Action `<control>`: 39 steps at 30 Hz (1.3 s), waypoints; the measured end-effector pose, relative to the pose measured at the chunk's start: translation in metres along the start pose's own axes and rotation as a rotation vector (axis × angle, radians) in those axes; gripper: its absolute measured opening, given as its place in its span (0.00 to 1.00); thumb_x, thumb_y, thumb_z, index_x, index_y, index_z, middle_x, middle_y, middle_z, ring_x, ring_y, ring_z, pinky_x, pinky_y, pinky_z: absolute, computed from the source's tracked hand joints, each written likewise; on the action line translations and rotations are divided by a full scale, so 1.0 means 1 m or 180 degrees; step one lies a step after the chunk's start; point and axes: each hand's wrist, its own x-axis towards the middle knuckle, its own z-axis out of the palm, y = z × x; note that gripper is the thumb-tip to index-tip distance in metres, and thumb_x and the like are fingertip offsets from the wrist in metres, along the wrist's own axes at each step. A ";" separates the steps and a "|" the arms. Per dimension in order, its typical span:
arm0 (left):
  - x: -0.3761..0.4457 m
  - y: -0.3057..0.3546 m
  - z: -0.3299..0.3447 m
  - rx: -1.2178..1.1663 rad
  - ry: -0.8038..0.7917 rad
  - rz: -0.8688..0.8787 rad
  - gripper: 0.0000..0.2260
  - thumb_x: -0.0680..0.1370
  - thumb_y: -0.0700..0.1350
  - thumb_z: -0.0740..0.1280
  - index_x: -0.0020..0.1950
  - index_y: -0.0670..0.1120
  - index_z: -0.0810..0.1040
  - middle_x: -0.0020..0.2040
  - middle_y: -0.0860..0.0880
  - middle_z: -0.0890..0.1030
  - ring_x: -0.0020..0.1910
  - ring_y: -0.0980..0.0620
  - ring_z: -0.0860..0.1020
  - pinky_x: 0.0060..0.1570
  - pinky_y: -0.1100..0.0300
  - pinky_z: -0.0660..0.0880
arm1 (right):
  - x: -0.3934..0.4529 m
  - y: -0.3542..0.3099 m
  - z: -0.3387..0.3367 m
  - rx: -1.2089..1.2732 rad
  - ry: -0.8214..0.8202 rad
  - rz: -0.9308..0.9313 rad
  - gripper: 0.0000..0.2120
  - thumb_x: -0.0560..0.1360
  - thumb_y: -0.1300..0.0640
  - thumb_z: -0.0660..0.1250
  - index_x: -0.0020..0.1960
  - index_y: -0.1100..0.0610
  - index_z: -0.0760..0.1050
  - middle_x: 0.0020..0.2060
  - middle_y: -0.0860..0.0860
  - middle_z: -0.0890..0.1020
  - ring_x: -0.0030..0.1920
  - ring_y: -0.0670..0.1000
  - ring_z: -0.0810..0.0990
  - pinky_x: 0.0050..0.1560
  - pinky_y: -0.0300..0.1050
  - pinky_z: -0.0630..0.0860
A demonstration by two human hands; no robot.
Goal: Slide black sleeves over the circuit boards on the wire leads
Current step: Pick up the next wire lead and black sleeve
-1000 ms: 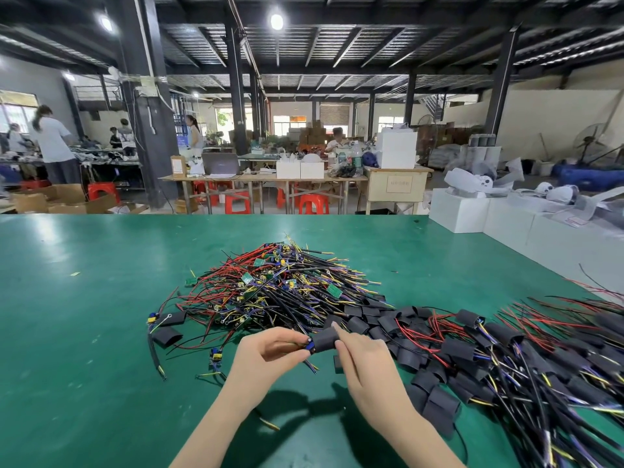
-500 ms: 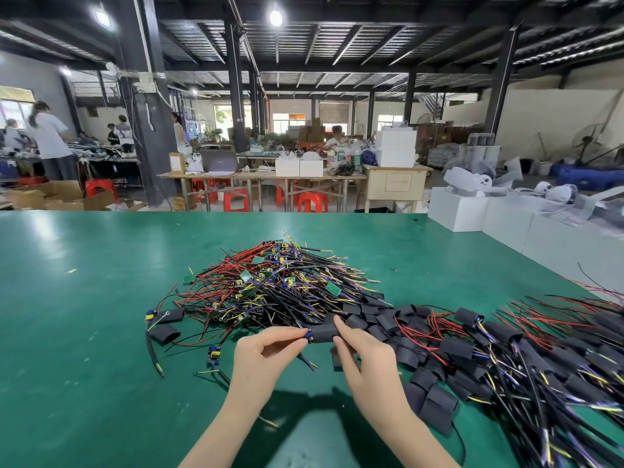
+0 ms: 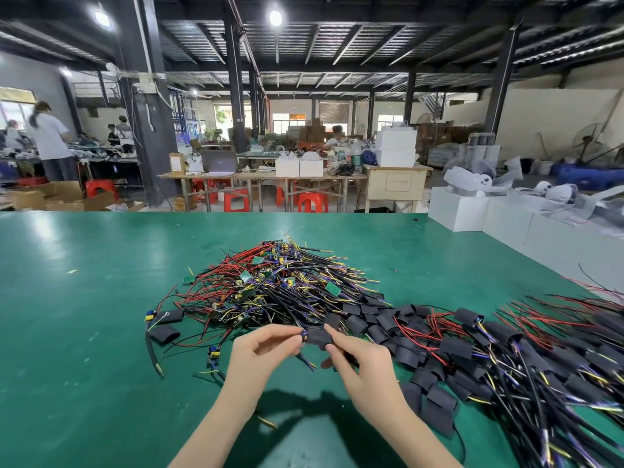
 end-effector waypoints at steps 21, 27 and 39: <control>0.001 0.007 0.001 0.0411 -0.0439 0.0225 0.06 0.71 0.29 0.72 0.45 0.38 0.85 0.43 0.43 0.86 0.41 0.53 0.83 0.45 0.66 0.77 | 0.007 0.007 -0.010 0.0630 -0.0215 0.0338 0.11 0.69 0.58 0.76 0.50 0.51 0.85 0.39 0.45 0.82 0.35 0.43 0.79 0.38 0.32 0.70; 0.000 0.005 -0.002 0.0566 -0.0670 0.0311 0.09 0.72 0.28 0.71 0.46 0.40 0.84 0.46 0.45 0.86 0.47 0.50 0.84 0.51 0.64 0.77 | 0.007 0.008 -0.014 0.0909 -0.0291 0.0604 0.13 0.66 0.60 0.78 0.48 0.48 0.85 0.39 0.44 0.83 0.36 0.37 0.77 0.36 0.27 0.69; -0.002 0.005 0.003 0.0468 -0.0529 -0.0171 0.11 0.70 0.29 0.73 0.46 0.43 0.86 0.43 0.46 0.86 0.41 0.56 0.83 0.46 0.68 0.77 | 0.008 0.007 -0.017 0.0497 -0.0226 0.0057 0.14 0.65 0.62 0.78 0.47 0.48 0.85 0.42 0.45 0.82 0.38 0.43 0.79 0.42 0.37 0.76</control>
